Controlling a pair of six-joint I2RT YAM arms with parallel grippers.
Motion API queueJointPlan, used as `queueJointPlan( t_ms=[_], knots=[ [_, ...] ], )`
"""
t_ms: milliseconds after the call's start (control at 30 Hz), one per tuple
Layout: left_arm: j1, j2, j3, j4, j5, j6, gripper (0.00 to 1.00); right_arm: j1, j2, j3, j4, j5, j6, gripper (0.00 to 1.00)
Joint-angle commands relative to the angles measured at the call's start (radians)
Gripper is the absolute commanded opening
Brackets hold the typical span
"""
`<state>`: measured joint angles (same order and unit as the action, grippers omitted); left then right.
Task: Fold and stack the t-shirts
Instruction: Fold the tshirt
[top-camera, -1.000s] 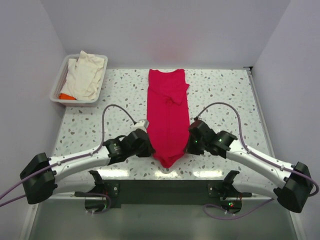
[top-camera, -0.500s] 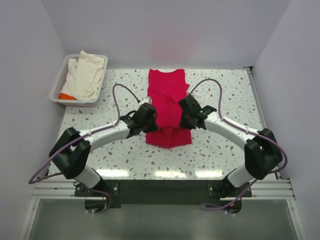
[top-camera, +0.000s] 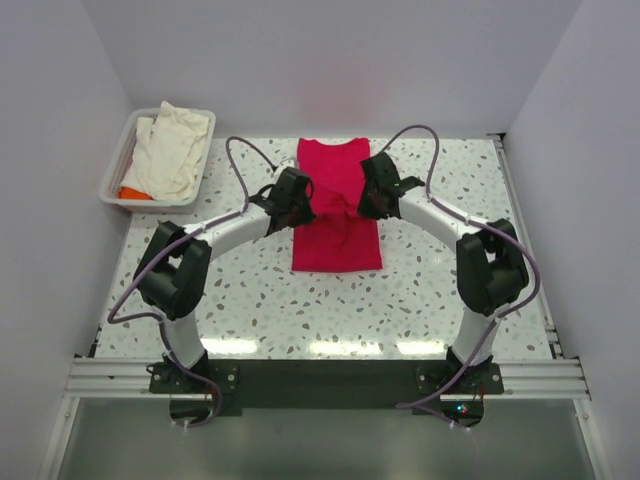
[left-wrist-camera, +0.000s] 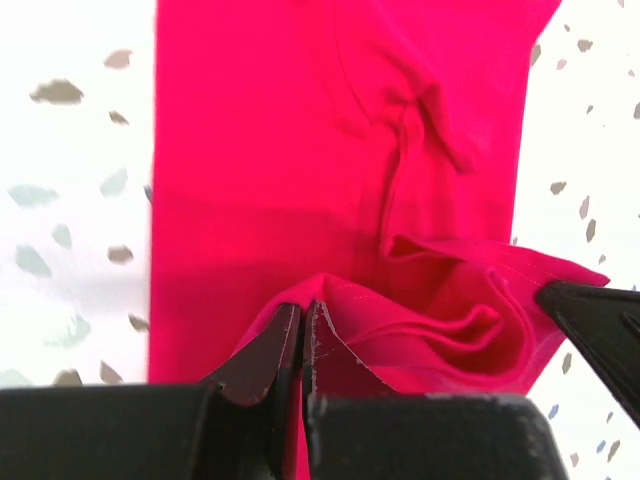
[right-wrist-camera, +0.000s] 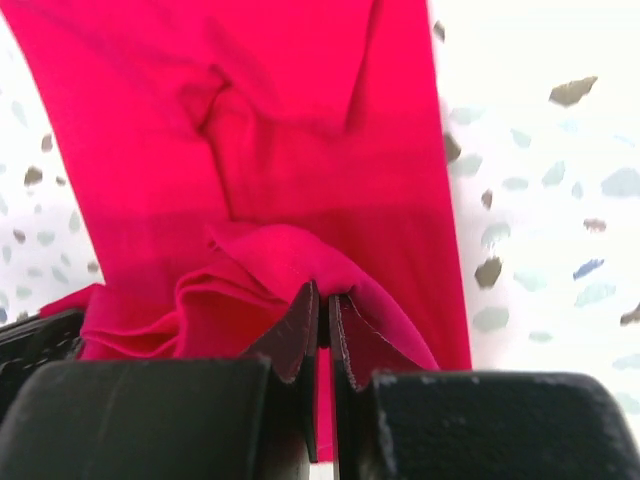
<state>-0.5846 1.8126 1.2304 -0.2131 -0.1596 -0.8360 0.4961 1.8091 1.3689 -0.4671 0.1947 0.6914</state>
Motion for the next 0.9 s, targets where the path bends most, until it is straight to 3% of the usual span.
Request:
queueJointPlan(
  t_ms=[0,367,867],
  knots=[
    [0.043,0.036,0.075,0.035,0.005,0.049,0.0,-0.036,0.045,0.091,0.058,-0.047,-0.036,0.0],
    [0.126,0.148,0.155,0.06,0.063,0.095,0.0,-0.109,0.183,0.203,0.096,-0.133,-0.049,0.0],
    [0.17,0.22,0.205,0.069,0.104,0.13,0.0,-0.169,0.225,0.214,0.105,-0.166,-0.035,0.0]
  ],
)
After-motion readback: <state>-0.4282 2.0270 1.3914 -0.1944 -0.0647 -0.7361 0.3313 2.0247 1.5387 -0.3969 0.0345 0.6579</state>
